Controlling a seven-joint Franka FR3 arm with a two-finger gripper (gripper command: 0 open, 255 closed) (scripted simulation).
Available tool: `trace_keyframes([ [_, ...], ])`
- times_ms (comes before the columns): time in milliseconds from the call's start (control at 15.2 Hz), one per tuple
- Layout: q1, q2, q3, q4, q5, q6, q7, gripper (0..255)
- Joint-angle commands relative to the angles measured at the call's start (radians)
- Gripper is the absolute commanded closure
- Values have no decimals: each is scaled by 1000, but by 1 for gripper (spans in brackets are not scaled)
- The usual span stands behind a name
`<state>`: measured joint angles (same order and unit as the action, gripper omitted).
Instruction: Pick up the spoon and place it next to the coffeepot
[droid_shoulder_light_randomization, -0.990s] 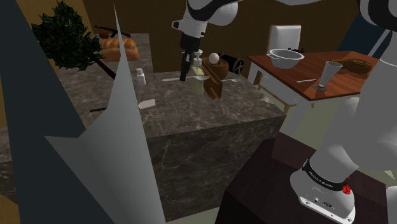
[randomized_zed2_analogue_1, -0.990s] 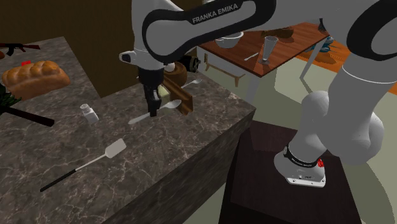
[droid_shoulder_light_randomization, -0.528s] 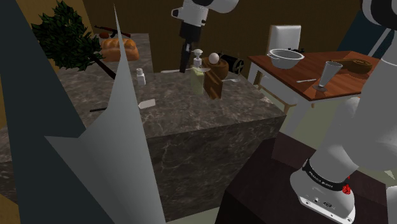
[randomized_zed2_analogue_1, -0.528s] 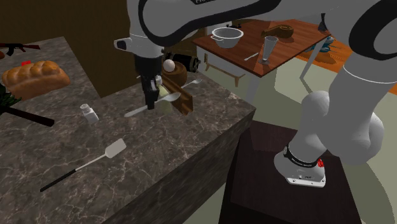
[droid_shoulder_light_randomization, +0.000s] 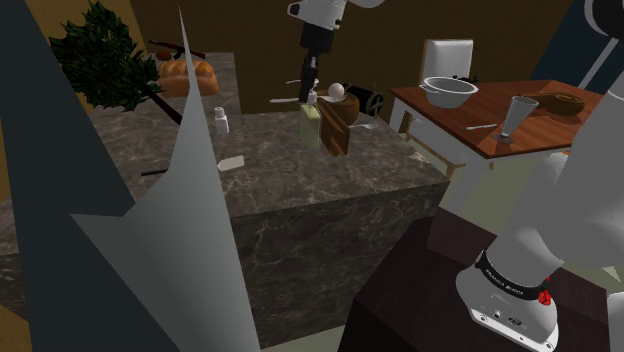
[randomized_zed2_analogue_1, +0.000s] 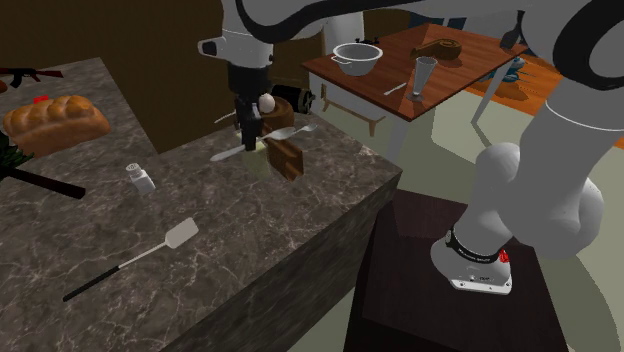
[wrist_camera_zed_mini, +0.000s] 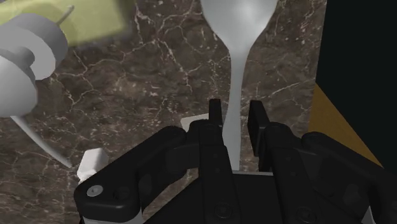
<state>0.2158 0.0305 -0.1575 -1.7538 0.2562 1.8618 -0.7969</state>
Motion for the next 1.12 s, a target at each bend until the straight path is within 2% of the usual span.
trace_keyframes([
  [0,-23,-21,-21,-28,1,-3,-46,255],
  [528,-114,-52,-115,-55,0,-53,-224,255],
  [1056,-210,-18,-215,-4,7,-121,-411,255],
])
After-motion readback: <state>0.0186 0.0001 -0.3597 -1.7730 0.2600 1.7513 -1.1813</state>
